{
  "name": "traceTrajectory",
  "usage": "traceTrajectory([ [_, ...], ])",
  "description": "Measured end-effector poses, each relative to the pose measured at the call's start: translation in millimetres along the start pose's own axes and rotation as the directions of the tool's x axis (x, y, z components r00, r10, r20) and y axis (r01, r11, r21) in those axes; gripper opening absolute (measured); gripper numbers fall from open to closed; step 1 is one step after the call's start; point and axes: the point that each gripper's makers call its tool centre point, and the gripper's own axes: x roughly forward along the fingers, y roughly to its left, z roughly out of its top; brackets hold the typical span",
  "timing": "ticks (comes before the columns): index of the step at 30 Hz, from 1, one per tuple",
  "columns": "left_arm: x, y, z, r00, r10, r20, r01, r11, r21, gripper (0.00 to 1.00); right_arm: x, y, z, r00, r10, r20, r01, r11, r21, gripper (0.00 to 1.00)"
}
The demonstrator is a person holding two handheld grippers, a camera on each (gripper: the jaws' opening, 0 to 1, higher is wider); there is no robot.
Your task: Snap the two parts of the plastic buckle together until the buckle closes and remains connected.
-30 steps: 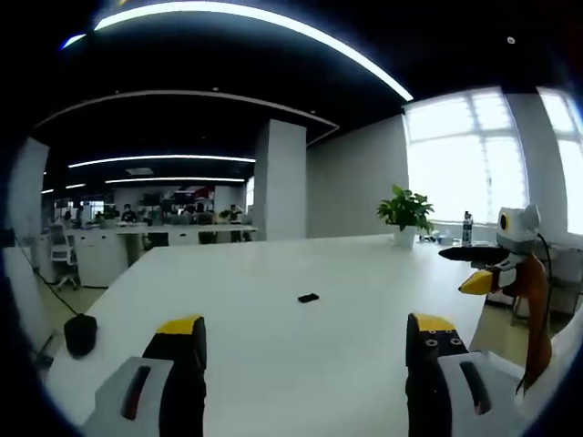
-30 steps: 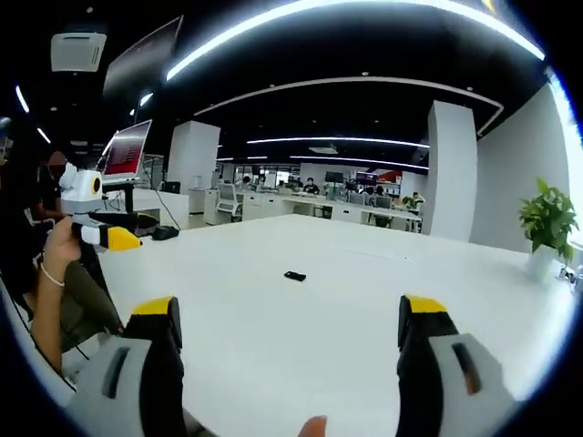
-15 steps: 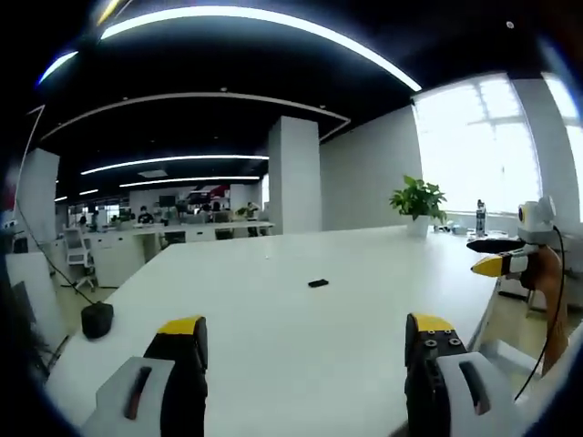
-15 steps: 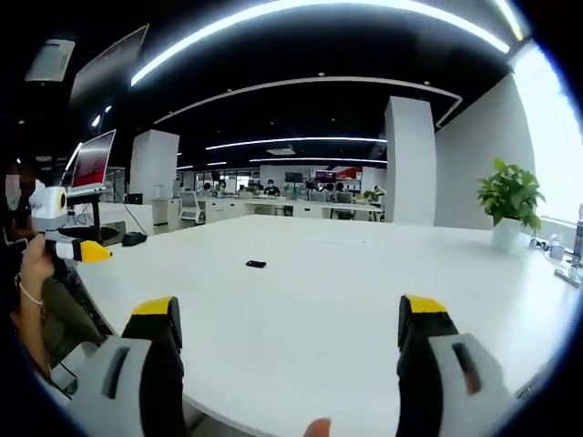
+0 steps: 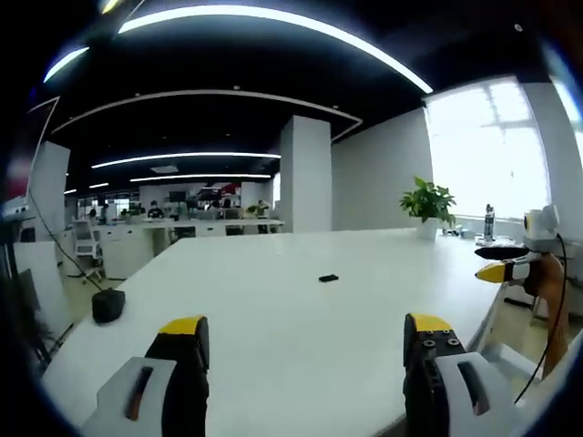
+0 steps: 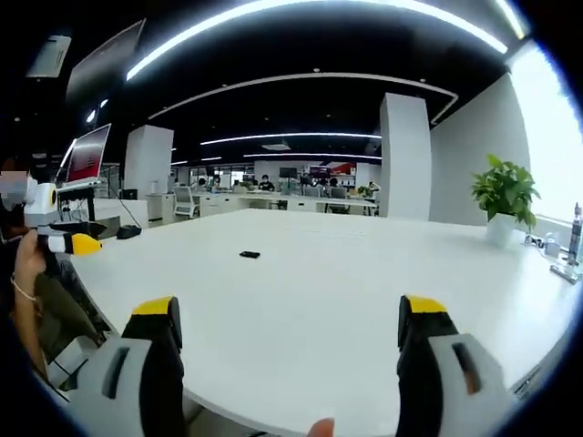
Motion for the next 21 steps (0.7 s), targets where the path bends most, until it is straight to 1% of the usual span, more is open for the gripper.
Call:
traceTrajectory([
  [3,-2.0,2.0,0.7,1.0,0.009,0.008,-0.009,1.0,-0.006,0.9,1.5,4.8,-1.5,1.0,0.016,-0.003,-0.016,1.0,0.0,1.0],
  [7,-2.9,3.9,-0.9,1.0,0.019,0.003,-0.019,1.0,-0.005,0.9,1.8,9.7,-1.1,0.999,0.039,0.003,-0.039,0.999,0.006,1.0],
  [10,-2.4,4.5,-1.4,1.0,0.023,0.002,-0.023,1.0,-0.008,0.9,1.3,8.5,0.1,0.999,0.032,0.01,-0.032,0.999,0.01,1.0],
  [14,-1.6,3.2,-3.3,1.0,0.02,-0.006,-0.02,1.0,-0.005,0.9,-0.3,3.5,-2.6,1.0,0.01,-0.002,-0.01,1.0,0.001,1.0],
  [21,-1.9,4.6,-2.4,1.0,0.024,-0.002,-0.024,1.0,-0.009,0.89,-1.5,-1.5,-5.5,1.0,-0.006,-0.012,0.006,1.0,0.001,0.99],
])
